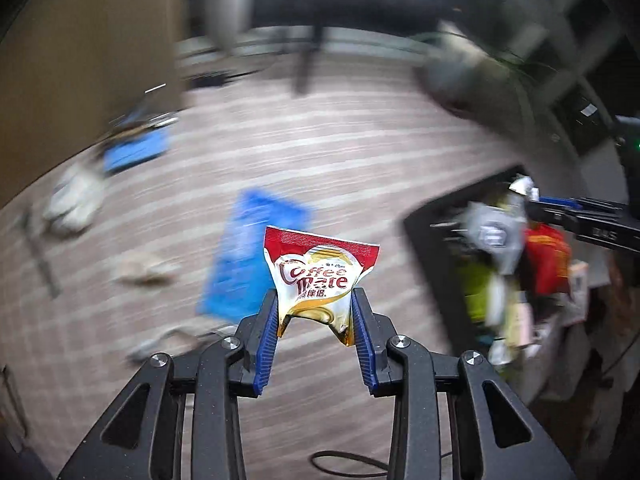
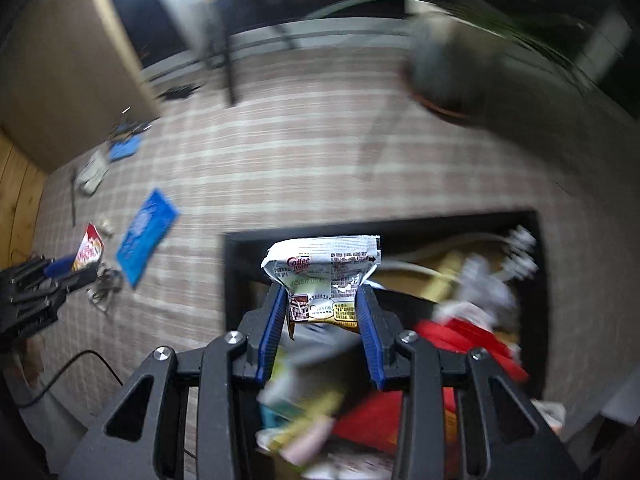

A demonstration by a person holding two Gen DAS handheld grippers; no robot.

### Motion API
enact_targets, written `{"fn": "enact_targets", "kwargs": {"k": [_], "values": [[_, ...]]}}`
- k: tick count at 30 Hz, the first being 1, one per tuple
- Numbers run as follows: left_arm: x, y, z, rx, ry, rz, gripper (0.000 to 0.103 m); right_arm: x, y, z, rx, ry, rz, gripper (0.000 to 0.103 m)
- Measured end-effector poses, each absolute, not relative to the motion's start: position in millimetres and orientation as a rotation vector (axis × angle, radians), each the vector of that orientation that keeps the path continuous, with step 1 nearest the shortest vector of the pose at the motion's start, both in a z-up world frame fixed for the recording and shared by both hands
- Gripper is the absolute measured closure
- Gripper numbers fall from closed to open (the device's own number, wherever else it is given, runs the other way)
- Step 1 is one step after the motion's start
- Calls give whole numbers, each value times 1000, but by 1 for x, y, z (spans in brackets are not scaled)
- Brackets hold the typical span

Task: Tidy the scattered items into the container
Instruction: 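Carry the sachet and wrapper in both grippers over the tray, then open both grippers to drop the sachet and wrapper into the tray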

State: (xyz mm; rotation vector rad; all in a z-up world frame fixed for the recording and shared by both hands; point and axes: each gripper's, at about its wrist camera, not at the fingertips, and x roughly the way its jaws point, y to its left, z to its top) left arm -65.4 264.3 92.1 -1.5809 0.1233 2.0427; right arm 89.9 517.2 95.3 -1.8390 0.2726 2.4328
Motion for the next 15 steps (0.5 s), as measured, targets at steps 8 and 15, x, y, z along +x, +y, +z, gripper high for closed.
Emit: {"fn": "enact_targets", "kwargs": {"k": [8,15], "values": [[-15,385,116,-1475,205,1829,70,137,603,96,-1755,412,2303,67],[27,446,119,-1426,313,1710,70,172,638,94,-1699,473,2228,67]]}}
